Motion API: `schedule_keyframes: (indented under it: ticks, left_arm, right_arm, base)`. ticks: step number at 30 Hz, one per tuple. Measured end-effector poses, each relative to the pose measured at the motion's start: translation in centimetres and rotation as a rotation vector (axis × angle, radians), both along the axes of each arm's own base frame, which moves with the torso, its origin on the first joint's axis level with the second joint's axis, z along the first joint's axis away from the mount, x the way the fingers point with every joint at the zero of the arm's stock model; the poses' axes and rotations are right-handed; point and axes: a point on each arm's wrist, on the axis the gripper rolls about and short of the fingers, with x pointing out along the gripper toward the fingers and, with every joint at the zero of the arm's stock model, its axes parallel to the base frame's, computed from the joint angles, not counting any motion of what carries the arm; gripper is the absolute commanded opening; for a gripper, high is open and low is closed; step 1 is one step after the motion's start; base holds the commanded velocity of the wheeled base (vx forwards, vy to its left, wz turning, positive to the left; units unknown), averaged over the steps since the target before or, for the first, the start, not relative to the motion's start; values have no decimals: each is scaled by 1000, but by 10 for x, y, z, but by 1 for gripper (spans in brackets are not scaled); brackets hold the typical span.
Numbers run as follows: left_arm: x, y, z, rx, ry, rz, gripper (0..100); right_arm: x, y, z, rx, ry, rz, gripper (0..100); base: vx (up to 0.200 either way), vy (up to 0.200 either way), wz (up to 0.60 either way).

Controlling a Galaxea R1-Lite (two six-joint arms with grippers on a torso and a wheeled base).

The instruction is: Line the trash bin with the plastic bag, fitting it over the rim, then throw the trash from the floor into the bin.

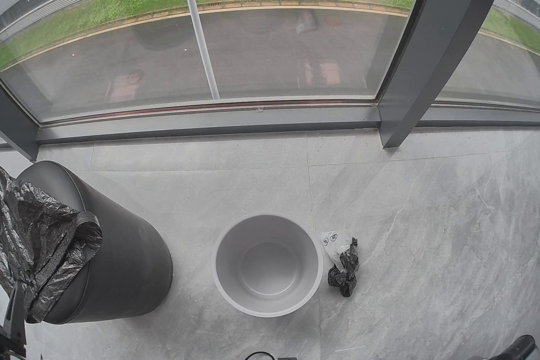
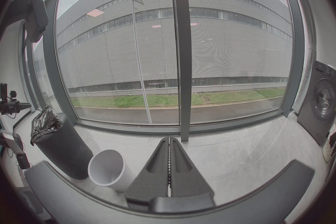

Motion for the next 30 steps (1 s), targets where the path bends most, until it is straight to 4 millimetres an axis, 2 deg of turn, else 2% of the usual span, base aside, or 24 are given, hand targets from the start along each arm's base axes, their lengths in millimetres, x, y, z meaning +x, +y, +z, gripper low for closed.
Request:
schedule_keyframes:
  ticks: [8, 16, 21, 30]
  left_arm:
    - [20, -2, 3, 50, 126, -57, 100]
    - [48, -2, 3, 169, 293, -57, 100]
    - [69, -2, 7, 261, 399, -44, 100]
    - [115, -2, 19, 338, 516, -38, 100]
  right_arm:
    - [33, 2, 33, 5, -10, 51, 0]
    - [91, 9, 61, 16, -60, 67, 0]
    - [128, 15, 65, 33, -63, 84, 0]
    - [168, 24, 53, 38, 25, 99, 0]
  base:
    - [0, 0, 0]
    - [0, 0, 0]
    - [0, 0, 0]
    - [0, 0, 0]
